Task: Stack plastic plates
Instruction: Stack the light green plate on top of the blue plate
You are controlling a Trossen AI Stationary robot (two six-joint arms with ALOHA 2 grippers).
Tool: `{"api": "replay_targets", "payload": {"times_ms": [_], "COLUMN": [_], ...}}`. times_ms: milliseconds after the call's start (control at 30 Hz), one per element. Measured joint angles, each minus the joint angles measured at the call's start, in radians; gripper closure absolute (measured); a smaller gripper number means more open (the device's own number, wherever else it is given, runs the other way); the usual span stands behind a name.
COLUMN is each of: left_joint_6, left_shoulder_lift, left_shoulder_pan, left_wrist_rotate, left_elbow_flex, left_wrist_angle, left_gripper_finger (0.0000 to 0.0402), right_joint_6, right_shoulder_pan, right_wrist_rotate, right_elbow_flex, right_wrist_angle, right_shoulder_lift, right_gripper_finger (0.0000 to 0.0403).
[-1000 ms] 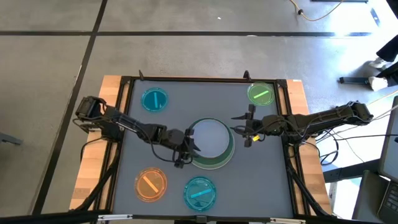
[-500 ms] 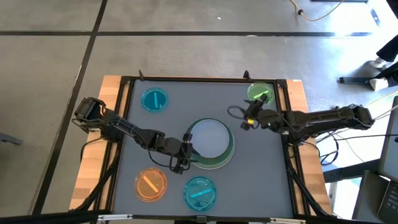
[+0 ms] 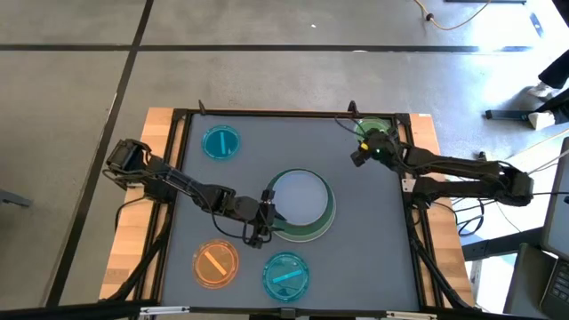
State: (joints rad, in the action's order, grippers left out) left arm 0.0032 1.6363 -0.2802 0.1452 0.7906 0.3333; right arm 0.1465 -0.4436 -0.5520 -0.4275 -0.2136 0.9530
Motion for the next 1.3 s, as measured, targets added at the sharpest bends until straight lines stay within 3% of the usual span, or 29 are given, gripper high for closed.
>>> {"api": "replay_targets", "payload": {"times_ms": [200,567,833,967,1300], "left_joint_6": [0.0,-0.002,-0.012,-0.021,-0.023], "left_shoulder_lift": [0.0,0.0,0.0,0.0,0.0], "left_shoulder_pan": [0.0,0.0,0.0,0.0,-0.003], "left_wrist_rotate": [0.001,0.022,0.022,0.022,0.022], "left_elbow_flex": [0.0,0.0,0.0,0.0,0.0], "left_wrist_angle": [0.001,-0.001,-0.001,-0.002,-0.004], "left_gripper_finger": [0.0265,0.0265,0.0265,0.0265,0.0265], "right_joint_6": [0.01,0.011,-0.022,-0.027,-0.083], "right_shoulder_pan": [-0.116,-0.213,-0.273,-0.269,-0.269], "right_wrist_rotate": [0.129,0.163,0.176,0.179,0.179], "right_elbow_flex": [0.037,0.037,0.034,0.033,0.034], "right_wrist_angle": [0.102,0.246,0.277,0.275,0.266], "right_shoulder_lift": [0.102,0.357,0.455,0.456,0.457], "right_gripper_finger": [0.022,0.022,0.0224,0.0255,0.038]}}
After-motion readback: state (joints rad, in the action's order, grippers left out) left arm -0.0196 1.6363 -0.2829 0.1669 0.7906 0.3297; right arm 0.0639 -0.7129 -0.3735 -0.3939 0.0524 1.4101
